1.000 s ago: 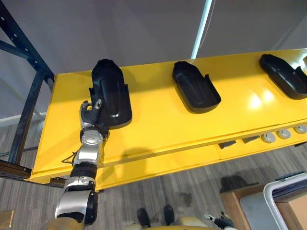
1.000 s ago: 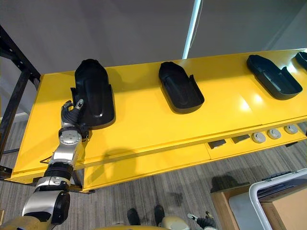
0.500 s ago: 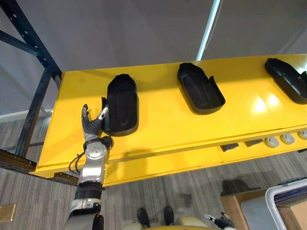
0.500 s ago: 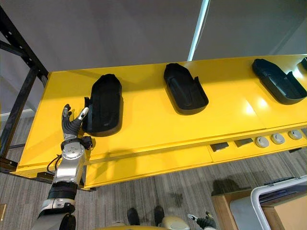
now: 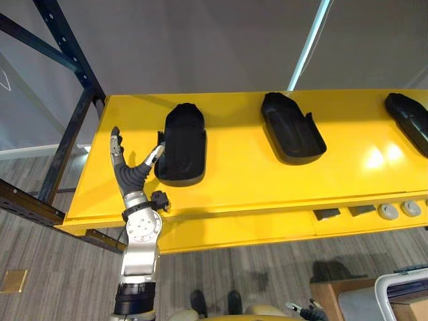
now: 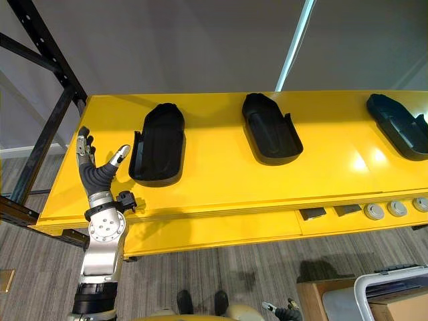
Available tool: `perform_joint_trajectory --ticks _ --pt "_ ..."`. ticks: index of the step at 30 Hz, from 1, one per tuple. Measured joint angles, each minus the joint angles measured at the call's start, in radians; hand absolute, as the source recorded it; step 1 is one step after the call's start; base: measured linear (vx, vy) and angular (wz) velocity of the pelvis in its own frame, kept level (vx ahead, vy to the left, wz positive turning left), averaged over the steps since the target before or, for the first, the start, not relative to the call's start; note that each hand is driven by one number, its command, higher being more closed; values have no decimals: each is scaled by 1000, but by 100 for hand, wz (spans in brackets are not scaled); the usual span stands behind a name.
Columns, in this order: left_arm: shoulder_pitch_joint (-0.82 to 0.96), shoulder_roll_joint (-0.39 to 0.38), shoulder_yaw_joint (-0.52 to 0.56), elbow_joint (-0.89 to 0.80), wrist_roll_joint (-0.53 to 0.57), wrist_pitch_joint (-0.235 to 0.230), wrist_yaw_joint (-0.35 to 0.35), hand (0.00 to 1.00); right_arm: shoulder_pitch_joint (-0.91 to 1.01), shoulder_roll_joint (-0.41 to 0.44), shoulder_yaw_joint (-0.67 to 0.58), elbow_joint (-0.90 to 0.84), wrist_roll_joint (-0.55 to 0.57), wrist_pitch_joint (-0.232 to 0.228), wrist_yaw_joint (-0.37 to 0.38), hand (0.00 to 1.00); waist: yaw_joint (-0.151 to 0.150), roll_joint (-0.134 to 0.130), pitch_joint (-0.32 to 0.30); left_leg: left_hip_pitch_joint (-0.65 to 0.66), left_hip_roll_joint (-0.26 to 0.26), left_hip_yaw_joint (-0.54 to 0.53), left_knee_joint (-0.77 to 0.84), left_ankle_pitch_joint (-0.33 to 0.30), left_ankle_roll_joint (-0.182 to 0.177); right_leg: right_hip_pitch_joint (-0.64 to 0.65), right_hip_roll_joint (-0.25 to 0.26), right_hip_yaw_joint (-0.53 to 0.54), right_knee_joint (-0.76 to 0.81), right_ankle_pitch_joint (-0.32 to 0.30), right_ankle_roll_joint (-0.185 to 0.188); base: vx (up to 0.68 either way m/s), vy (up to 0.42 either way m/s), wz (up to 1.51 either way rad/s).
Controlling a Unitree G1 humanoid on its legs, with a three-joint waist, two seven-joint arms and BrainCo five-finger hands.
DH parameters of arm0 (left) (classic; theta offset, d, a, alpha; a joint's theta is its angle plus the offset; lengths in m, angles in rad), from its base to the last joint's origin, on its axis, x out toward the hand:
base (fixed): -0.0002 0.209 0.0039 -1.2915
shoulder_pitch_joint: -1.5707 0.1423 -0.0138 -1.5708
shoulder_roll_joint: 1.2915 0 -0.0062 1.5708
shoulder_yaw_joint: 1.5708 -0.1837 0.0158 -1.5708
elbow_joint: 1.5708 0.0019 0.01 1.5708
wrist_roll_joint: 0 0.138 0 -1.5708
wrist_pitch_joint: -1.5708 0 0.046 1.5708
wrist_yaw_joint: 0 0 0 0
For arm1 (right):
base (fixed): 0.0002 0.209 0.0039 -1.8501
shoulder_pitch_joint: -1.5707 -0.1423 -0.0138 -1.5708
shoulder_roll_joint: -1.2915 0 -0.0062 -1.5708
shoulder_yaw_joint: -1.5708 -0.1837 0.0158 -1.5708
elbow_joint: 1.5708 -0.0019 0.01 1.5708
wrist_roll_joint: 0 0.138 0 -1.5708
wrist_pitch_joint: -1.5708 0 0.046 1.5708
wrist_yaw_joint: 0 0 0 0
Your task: Walk over and take plastic housings, then place them on the shelf
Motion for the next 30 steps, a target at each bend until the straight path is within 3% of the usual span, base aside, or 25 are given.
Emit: perform_joint_trajectory --ticks 9,15,22,30 --pt "42 62 -98 3 157 -38 -59 100 3 -14 34 5 -2 -5 3 0 -2 3 -22 -20 15 4 0 14 -19 -16 17 28 -9 5 -2 -3 -11 -2" --pt "42 103 -151 144 204 -37 -81 100 -18 -27 52 30 -3 -5 2 0 -7 9 -29 -11 16 4 0 32 -34 -8 19 29 -9 -10 21 5 -7 -1" --pt "43 103 -149 281 233 -7 -103 100 -29 -32 65 49 -12 -1 2 0 -6 3 -31 -15 3 7 0 32 -36 -15 6 31 -22 -13 26 -23 21 1" --pt "45 99 -114 380 256 37 -120 100 -36 -29 65 49 -25 7 1 0 -13 0 -30 -19 -22 39 0 14 -3 -13 -18 58 -38 -1 40 41 59 -10"
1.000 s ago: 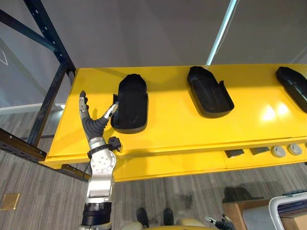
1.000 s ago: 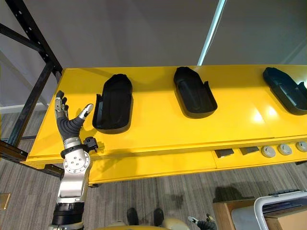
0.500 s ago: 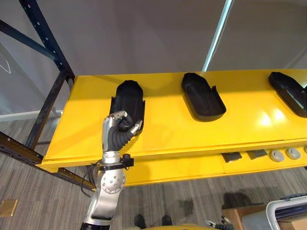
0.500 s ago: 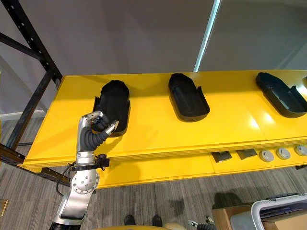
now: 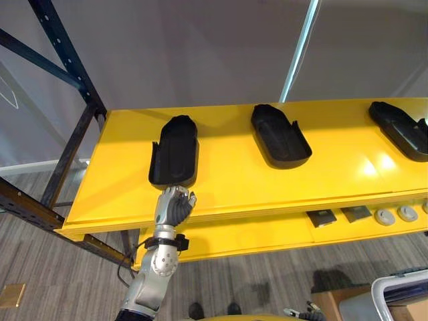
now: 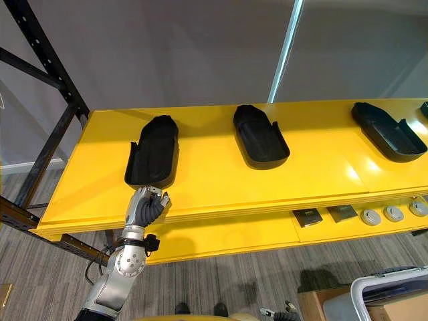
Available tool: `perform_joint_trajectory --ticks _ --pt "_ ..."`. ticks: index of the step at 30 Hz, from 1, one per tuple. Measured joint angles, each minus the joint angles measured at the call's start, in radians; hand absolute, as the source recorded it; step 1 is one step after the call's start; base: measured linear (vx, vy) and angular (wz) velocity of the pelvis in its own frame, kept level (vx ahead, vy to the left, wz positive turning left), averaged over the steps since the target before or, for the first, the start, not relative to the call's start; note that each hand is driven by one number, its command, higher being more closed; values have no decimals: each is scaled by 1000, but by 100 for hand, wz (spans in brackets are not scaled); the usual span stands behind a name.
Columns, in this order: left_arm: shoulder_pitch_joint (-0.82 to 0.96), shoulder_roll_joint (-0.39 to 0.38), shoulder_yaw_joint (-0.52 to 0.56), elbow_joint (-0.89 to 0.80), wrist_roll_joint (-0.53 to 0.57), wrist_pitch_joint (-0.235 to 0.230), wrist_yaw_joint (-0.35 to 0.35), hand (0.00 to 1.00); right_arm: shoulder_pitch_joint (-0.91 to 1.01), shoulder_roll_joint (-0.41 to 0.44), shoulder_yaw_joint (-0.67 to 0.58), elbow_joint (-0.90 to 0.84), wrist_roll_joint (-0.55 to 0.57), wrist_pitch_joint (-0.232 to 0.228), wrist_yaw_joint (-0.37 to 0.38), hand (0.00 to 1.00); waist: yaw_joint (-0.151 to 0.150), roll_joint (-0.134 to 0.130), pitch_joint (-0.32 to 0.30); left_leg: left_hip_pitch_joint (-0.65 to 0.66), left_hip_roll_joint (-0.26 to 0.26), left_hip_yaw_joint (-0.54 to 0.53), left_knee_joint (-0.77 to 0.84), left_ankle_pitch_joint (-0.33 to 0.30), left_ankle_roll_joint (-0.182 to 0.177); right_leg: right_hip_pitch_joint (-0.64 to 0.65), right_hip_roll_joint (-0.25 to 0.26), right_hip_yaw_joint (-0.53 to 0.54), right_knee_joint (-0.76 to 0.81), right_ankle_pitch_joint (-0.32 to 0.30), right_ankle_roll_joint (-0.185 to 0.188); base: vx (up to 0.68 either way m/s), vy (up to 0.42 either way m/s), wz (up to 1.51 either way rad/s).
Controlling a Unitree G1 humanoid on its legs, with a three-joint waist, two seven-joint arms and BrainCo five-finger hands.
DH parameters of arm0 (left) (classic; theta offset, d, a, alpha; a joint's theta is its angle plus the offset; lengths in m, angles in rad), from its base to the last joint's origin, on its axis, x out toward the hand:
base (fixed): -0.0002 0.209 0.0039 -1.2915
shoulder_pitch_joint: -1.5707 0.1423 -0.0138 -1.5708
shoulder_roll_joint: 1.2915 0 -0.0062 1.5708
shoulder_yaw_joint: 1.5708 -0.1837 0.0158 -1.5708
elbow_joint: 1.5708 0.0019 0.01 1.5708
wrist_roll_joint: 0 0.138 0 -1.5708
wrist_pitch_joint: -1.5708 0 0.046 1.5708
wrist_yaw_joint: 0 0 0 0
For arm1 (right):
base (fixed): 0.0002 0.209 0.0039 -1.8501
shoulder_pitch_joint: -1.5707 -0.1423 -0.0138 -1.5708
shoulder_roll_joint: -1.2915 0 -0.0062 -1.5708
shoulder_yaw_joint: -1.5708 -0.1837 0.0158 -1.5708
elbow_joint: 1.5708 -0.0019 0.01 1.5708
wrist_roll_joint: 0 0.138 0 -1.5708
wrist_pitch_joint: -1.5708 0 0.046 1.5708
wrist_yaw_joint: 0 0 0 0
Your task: Walk over and take plastic housings, then place them on the shelf
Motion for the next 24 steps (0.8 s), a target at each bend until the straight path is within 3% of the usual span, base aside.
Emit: perform_joint_trajectory --ticks 17,24 --pt "-108 7 87 104 5 44 5 100 -15 3 -3 0 -10 3 1 0 -33 -1 4 4 -10 16 0 -7 -1 -6 -8 18 -4 0 1 -18 -6 -3" --pt "-161 8 112 142 -5 45 20 100 -19 10 -22 0 -10 3 2 0 -46 -2 6 -4 -14 24 0 -20 16 -16 -11 28 -6 0 2 10 -4 -3"
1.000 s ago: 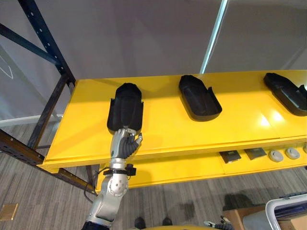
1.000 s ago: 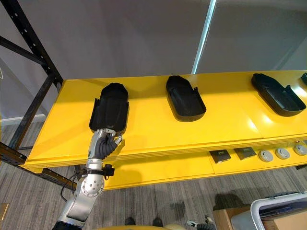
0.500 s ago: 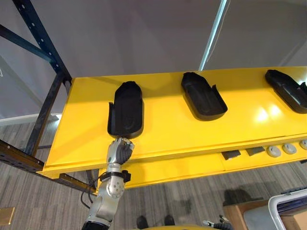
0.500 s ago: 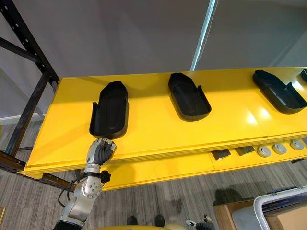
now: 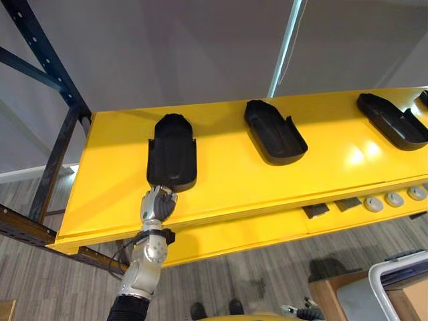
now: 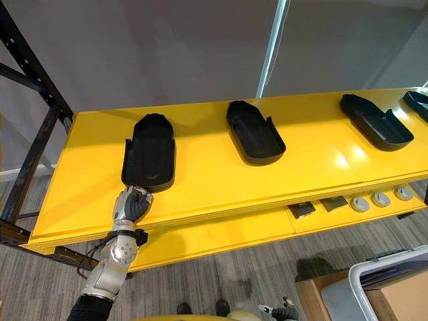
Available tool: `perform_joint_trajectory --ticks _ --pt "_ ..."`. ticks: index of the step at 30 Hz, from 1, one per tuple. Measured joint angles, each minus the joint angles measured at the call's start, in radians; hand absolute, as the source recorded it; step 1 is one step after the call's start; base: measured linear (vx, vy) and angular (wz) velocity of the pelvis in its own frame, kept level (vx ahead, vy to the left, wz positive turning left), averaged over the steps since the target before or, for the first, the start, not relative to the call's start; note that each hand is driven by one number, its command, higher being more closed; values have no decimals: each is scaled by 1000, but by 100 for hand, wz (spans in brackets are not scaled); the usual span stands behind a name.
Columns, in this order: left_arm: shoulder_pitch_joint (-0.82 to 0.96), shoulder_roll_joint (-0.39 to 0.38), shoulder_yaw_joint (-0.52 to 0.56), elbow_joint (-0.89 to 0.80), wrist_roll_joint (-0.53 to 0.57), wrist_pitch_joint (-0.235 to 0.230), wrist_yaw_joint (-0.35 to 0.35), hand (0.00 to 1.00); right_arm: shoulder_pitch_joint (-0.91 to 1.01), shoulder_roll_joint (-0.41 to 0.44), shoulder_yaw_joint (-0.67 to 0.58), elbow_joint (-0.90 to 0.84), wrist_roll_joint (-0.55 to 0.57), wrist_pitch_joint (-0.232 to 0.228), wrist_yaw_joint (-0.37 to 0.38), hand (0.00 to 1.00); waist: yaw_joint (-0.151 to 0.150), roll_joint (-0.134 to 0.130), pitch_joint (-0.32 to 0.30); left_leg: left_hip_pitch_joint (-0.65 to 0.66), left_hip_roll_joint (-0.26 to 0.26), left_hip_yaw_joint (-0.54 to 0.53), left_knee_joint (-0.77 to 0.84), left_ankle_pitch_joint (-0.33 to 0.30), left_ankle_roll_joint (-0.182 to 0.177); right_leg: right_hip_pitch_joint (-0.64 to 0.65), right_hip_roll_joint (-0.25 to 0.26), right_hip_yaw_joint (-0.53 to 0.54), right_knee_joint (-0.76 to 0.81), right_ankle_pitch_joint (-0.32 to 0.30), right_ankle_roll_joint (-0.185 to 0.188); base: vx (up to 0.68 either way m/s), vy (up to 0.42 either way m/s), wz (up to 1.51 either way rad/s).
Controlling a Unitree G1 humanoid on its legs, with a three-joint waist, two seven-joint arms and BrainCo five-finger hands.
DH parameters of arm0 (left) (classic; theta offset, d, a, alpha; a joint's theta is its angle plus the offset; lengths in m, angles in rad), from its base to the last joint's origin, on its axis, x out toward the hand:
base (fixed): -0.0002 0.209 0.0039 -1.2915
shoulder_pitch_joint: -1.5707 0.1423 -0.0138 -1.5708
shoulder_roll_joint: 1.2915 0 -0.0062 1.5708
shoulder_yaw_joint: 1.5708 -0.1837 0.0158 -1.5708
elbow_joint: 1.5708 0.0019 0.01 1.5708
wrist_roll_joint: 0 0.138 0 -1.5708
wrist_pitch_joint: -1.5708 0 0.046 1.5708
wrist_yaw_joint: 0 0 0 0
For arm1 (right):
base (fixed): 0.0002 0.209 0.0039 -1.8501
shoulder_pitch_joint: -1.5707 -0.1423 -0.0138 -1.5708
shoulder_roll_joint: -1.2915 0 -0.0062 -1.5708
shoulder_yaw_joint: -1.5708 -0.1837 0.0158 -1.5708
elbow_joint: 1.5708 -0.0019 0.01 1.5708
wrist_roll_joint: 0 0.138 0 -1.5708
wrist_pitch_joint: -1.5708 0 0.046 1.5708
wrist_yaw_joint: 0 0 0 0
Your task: Walk over and take plastic housings, then place them on the shelf
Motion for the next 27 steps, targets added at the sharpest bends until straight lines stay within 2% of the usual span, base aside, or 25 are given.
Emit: perform_joint_trajectory --ticks 3,8,13,18,26,27 --pt "-26 9 15 8 -3 10 -1 100 -1 5 -10 0 0 1 0 0 -1 -1 1 -7 -1 8 0 4 5 -4 -2 3 1 4 -3 43 -14 -5" --pt "-21 11 14 16 -21 -5 0 100 -4 2 -11 -1 -8 3 1 0 -1 2 2 -1 0 8 0 3 5 -2 -1 2 -1 4 -4 7 -37 1" --pt "-54 19 16 60 -23 7 0 100 -4 -3 -12 -1 -8 3 1 0 -1 11 8 5 1 17 0 1 1 0 1 10 1 5 -4 -53 -40 -5" --pt "-59 19 16 59 -40 12 0 100 -5 -2 -11 -1 -8 3 0 0 -2 8 10 3 -1 20 0 -1 -1 -5 0 16 2 3 1 -31 -31 -4" --pt "-55 15 1 26 -73 -7 0 100 -6 -1 -11 0 -7 2 0 0 -1 7 11 -4 -6 0 0 3 6 -4 -6 -5 1 5 -1 5 -21 8" --pt "-47 16 3 -22 -81 -7 0 100 -7 1 -11 0 -7 2 -1 0 -1 4 14 -4 -7 -3 0 3 6 -1 -7 -7 2 5 -1 24 -21 6"
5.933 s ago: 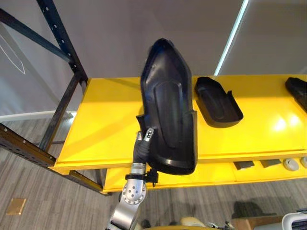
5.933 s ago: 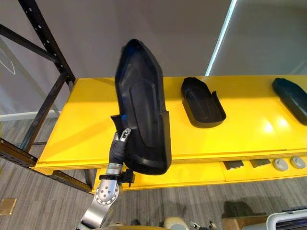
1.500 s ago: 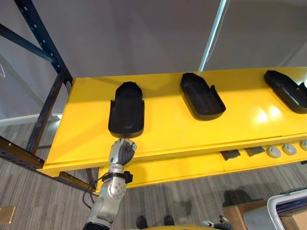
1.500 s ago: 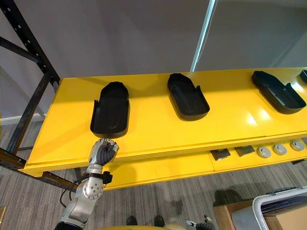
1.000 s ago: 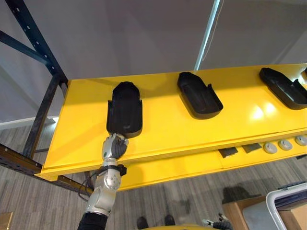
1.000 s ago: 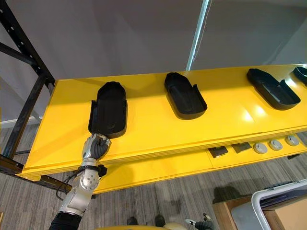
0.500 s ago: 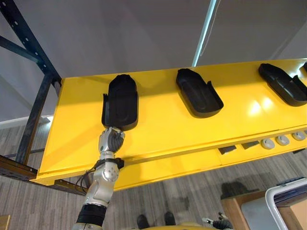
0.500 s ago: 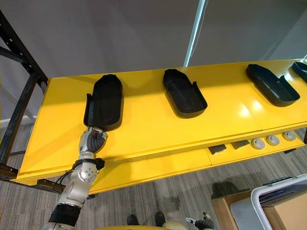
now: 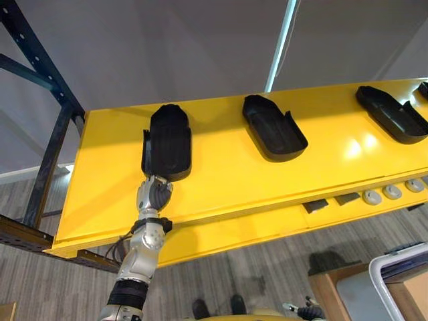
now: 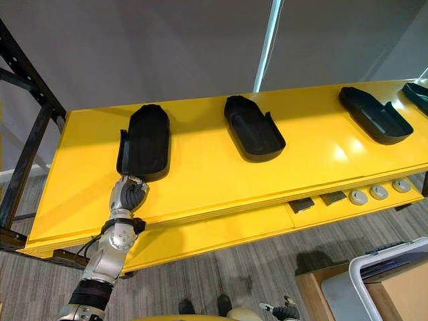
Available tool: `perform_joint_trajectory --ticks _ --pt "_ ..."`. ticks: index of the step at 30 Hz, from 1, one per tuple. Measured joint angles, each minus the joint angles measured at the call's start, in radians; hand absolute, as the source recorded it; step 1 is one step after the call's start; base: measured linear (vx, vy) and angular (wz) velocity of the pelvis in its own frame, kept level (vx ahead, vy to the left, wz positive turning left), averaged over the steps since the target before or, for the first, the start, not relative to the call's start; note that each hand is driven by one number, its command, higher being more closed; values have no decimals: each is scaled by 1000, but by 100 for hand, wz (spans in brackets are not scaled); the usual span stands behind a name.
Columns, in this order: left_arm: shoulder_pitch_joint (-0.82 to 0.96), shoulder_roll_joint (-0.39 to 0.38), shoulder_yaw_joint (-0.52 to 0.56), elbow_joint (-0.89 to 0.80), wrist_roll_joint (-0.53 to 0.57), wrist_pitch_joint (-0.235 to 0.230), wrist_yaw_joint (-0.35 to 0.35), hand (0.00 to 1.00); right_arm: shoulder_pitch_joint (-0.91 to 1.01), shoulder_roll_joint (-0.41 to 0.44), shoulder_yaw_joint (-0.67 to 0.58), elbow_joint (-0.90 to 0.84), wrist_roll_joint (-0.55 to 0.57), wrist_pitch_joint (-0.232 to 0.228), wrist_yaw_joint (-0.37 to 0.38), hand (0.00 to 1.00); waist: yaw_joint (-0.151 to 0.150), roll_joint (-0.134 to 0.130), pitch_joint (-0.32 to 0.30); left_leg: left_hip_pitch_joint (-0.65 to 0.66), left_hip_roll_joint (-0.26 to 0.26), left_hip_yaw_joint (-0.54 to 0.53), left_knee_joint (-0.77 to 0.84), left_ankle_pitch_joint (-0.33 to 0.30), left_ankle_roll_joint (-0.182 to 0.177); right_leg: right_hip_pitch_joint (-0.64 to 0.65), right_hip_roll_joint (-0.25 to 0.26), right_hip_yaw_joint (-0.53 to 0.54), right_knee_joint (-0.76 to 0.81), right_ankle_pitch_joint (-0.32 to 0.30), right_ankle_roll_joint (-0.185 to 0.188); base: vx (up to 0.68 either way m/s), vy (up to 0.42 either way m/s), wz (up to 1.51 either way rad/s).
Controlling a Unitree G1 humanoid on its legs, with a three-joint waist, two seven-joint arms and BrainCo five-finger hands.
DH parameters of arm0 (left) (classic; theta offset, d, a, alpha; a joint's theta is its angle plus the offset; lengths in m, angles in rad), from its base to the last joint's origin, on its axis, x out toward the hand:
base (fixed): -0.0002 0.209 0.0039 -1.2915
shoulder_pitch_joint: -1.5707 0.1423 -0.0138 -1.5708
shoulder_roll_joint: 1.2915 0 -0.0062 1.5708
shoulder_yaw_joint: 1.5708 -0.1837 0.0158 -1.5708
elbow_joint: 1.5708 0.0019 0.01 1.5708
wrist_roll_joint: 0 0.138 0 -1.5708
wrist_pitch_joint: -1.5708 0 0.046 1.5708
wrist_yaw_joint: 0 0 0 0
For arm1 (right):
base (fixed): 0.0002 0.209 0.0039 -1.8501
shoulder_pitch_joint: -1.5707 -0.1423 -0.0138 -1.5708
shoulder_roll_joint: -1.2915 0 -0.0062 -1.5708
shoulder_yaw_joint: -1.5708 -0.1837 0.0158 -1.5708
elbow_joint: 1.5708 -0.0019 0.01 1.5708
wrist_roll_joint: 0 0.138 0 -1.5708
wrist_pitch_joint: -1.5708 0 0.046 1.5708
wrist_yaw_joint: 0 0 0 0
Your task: Walk over and take plastic housings, then place them on the shelf
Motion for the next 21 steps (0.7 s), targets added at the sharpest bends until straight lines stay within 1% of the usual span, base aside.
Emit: perform_joint_trajectory --ticks 2,3,4,5,7,9,10,11,13,15,18,21 --pt "17 0 -1 -92 -11 -2 1 100 -2 2 0 0 0 -2 0 0 1 -3 7 0 -1 -3 0 1 1 4 -1 -1 1 0 0 37 -26 4" --pt "37 -2 -5 -191 -19 -8 5 100 -2 4 -1 1 1 -5 -1 0 2 -5 8 -2 -1 -4 1 1 1 3 -2 -1 2 0 0 38 -24 4" --pt "49 -1 -10 -275 -25 -30 13 100 -2 4 -2 1 1 -5 -1 0 3 -5 8 -1 -2 -7 1 1 1 5 -2 -2 3 0 0 27 -20 5" --pt "53 -1 -10 -309 -32 -44 21 100 -2 4 -2 1 1 -6 -1 0 4 -5 8 0 -3 -9 1 1 1 7 -3 -3 3 0 0 26 -23 7" --pt "69 -3 -6 -428 -80 -93 45 100 -2 5 -7 4 1 -6 -1 0 6 -4 9 15 -2 -21 1 1 1 22 -2 -4 6 0 0 12 -32 6" --pt "77 -19 11 -490 -118 -125 54 100 -1 5 -8 5 1 -7 -1 0 8 -2 10 21 -1 -36 1 0 1 31 -2 -10 8 0 -1 -20 -42 14" --pt "83 -33 33 -521 -149 -142 66 100 0 4 -8 5 1 -6 -1 0 14 -1 10 21 0 -46 0 0 1 32 0 -18 12 0 -1 -38 -44 17" --pt "91 -42 52 -538 -164 -151 69 100 1 4 -9 4 2 -6 -1 0 17 -1 10 22 1 -51 0 -1 0 31 1 -21 14 0 -1 -51 -45 15" --pt "119 -64 105 -578 -219 -169 94 100 8 4 -13 -1 2 -6 -1 0 28 2 11 24 6 -61 0 -7 -2 32 5 -30 26 0 -1 -51 -39 15" --pt "163 -97 188 -618 -317 -192 139 100 13 4 -18 -2 2 -5 -3 0 36 4 11 27 10 -73 0 -10 3 37 7 -45 33 0 -1 -67 -45 21" --pt "231 -145 268 -658 -408 -214 189 100 37 7 -32 -22 3 -4 -6 0 59 12 6 33 10 -87 0 -11 3 57 6 -61 29 0 -1 -54 -27 16" --pt "308 -168 321 -671 -459 -218 219 100 50 8 -36 -41 2 -1 -12 0 60 21 -6 32 10 -90 0 -11 3 66 1 -99 24 0 -1 -29 -23 27"
